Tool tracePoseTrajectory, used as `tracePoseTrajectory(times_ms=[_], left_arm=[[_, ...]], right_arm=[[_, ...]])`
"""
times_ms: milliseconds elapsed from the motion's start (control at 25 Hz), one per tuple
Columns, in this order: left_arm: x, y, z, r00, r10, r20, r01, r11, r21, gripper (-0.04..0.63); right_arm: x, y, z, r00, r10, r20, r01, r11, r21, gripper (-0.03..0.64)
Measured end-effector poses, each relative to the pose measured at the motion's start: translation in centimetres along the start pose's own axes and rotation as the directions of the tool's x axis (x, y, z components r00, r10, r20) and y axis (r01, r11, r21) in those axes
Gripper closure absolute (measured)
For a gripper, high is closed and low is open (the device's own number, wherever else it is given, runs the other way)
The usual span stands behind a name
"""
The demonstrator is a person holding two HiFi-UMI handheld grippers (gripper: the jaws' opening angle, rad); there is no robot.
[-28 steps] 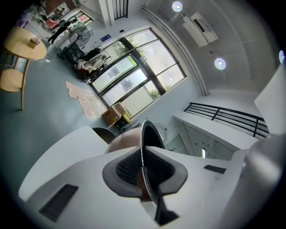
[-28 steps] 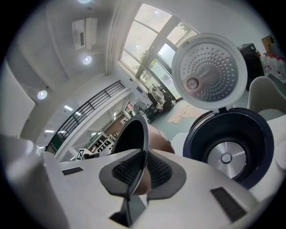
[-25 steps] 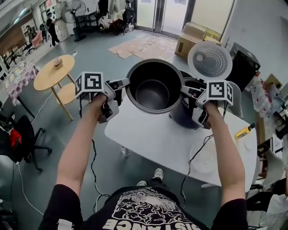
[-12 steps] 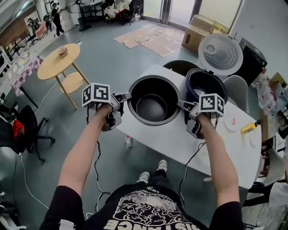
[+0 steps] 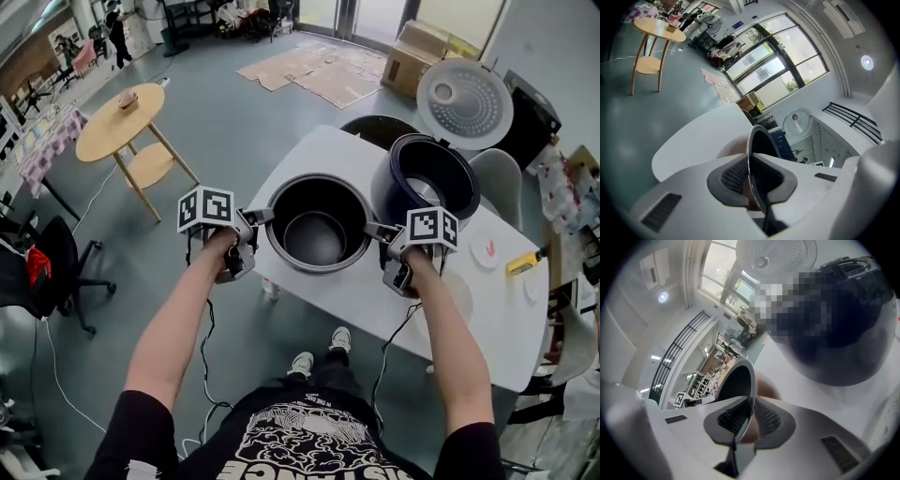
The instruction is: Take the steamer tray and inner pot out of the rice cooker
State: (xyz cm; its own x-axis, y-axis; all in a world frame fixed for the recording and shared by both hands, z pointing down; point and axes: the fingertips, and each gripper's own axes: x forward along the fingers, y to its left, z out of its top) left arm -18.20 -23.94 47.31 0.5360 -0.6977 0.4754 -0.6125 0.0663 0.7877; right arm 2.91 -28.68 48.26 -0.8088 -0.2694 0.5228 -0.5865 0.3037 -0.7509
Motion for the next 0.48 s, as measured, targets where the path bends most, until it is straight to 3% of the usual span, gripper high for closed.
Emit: tracePoseTrajectory(times_ms=[480], left_arm=[[-0.1, 0.6, -1.1, 1.000, -0.012, -0.006, 0.012, 1.000, -0.019, 0.556]], right_arm=[[0.1, -0.6, -1.5, 1.000, -0.012, -0.019, 0.011, 1.000, -0.020, 0.551]])
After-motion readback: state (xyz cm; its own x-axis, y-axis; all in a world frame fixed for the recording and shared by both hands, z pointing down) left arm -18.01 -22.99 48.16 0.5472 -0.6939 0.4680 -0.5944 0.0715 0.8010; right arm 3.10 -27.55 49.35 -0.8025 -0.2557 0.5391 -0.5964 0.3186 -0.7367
